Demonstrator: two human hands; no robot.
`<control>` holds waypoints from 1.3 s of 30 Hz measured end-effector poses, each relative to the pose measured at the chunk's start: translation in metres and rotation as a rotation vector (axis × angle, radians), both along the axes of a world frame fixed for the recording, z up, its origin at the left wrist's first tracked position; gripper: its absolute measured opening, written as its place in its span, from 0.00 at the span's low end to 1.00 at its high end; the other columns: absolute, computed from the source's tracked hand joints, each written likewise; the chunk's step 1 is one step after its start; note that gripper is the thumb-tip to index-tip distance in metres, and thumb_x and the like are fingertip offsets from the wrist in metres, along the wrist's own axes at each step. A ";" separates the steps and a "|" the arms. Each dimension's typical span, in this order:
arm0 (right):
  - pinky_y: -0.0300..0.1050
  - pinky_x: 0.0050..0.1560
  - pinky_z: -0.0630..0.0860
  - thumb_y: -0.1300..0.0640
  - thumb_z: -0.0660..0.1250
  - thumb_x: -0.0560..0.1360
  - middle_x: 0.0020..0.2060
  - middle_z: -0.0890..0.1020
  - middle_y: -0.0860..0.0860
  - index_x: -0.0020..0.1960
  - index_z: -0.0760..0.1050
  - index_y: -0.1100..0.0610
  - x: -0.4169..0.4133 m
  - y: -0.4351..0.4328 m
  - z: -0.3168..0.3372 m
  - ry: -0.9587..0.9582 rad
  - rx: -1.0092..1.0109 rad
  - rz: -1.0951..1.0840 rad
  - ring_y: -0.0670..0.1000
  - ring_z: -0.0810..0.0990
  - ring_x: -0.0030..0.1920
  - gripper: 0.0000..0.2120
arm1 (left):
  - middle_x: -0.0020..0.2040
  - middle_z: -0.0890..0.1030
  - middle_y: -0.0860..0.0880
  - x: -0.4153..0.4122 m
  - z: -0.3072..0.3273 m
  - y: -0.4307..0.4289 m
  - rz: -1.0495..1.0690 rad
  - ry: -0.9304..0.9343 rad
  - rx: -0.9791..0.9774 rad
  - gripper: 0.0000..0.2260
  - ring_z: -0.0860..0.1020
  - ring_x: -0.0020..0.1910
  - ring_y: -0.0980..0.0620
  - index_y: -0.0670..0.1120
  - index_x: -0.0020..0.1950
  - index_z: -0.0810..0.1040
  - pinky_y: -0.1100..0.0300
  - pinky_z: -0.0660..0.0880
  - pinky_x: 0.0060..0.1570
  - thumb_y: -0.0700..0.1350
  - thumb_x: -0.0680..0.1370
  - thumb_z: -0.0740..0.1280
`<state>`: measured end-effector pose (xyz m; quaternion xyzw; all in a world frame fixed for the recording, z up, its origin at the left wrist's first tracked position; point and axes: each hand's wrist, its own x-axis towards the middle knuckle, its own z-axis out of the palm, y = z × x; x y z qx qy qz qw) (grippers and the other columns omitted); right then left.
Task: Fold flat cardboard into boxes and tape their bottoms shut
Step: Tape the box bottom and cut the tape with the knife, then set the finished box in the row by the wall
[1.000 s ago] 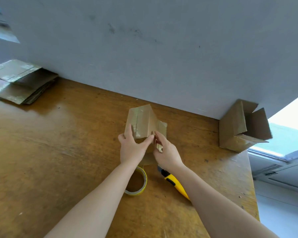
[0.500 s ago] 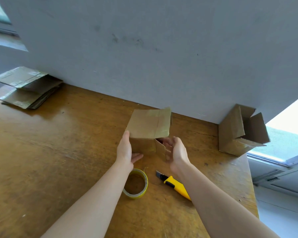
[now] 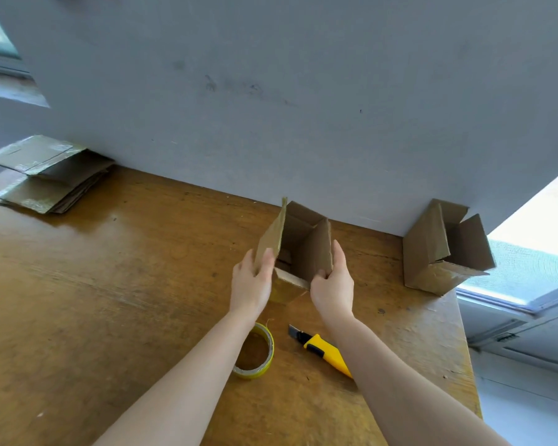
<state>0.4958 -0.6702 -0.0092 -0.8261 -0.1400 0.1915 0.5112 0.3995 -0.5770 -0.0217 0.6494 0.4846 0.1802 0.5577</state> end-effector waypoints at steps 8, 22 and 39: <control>0.33 0.39 0.71 0.63 0.62 0.79 0.56 0.80 0.51 0.65 0.69 0.53 0.030 -0.024 0.005 -0.169 -0.042 -0.124 0.48 0.77 0.49 0.15 | 0.61 0.74 0.44 0.047 0.002 -0.009 -0.259 0.165 0.312 0.17 0.75 0.56 0.48 0.43 0.64 0.75 0.59 0.74 0.52 0.51 0.81 0.61; 0.40 0.49 0.69 0.55 0.59 0.82 0.58 0.80 0.51 0.66 0.75 0.54 0.135 -0.066 0.018 -0.431 -0.399 -0.281 0.51 0.78 0.55 0.15 | 0.68 0.74 0.45 0.180 0.007 -0.033 -0.515 0.154 0.435 0.17 0.74 0.66 0.45 0.45 0.70 0.72 0.55 0.72 0.62 0.47 0.81 0.62; 0.45 0.48 0.73 0.54 0.62 0.80 0.56 0.79 0.51 0.65 0.72 0.52 0.117 -0.087 0.018 -0.415 -0.417 -0.248 0.50 0.76 0.53 0.14 | 0.74 0.67 0.47 0.143 0.012 -0.025 -0.748 0.403 0.516 0.20 0.68 0.71 0.47 0.47 0.75 0.64 0.54 0.68 0.67 0.46 0.82 0.57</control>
